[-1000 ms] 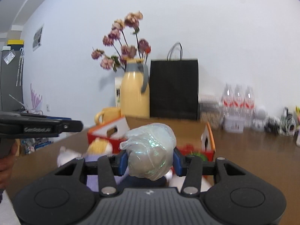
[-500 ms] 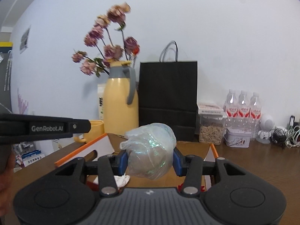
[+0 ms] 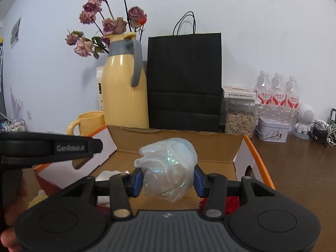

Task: Organize objects
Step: 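Carry the bag with the right gripper while the left gripper carries the cap into the box, then open both grippers over the box and withdraw them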

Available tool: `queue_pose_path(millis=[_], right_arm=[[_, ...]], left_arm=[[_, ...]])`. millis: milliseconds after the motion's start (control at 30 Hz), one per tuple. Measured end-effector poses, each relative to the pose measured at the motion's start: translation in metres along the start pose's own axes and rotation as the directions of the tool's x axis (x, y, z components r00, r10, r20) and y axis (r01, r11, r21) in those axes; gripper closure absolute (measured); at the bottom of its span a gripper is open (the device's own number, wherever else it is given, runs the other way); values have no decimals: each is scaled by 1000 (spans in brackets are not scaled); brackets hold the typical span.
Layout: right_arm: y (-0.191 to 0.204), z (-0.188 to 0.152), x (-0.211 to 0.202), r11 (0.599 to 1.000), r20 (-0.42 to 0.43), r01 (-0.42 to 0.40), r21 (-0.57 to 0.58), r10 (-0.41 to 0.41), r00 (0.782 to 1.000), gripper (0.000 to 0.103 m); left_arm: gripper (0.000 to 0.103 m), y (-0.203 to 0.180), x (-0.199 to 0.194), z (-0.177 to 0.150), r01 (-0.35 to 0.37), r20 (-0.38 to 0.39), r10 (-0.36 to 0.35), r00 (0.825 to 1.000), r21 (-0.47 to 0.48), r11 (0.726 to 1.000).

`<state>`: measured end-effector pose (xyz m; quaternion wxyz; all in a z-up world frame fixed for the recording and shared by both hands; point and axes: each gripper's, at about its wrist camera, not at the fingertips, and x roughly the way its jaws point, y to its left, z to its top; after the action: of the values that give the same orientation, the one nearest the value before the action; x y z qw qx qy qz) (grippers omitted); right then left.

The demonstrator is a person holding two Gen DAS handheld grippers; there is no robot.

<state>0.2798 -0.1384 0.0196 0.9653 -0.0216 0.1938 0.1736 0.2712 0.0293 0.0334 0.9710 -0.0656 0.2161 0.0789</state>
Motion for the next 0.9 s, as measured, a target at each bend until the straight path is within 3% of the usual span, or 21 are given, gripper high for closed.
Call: queue_pose_path(millis=[133,200,267,300,333,367,400,467,900], right_arm=[[-3,-3,0,1000,-9,14,5,-13,1000,51],[-3,-3,-1,1000,-4,11,12,-11,1000,47],[-4,-4,-1,1000,-2,14,13,-14,1000,24],[-4,-4,-2,1000,3,18,13,-18,1000,18],[-4,-4,-3,1000,8,19,14,-20,1000,11],[-4,-4,-4,1000,11,19,15,-20,1000,10],[-4,-4,-5,1000,14,19,17,-19,1000,9],[-4,-5,-5,999,16,28,20,-28,999,0],[-7,-2,-18,998,57,47,40,-49,997,0]], left_arm=[[67,-1,-2,-2,-6,8,6,1000,0,1000],[47,-1,-7,-2,-6,37,7,999,-7,1000],[37,-1,-12,-2,-9,68,9,998,-8,1000],[22,-1,-14,-2,-4,79,5,997,-11,1000],[15,-1,-16,-2,-3,89,4,996,-11,1000],[3,-2,-18,-2,-4,104,6,995,-12,1000],[0,-2,-21,-2,-8,123,10,992,-13,1000],[0,-3,-25,-2,-10,151,12,988,-16,1000],[0,-5,-40,-5,21,195,-19,981,-10,1000]])
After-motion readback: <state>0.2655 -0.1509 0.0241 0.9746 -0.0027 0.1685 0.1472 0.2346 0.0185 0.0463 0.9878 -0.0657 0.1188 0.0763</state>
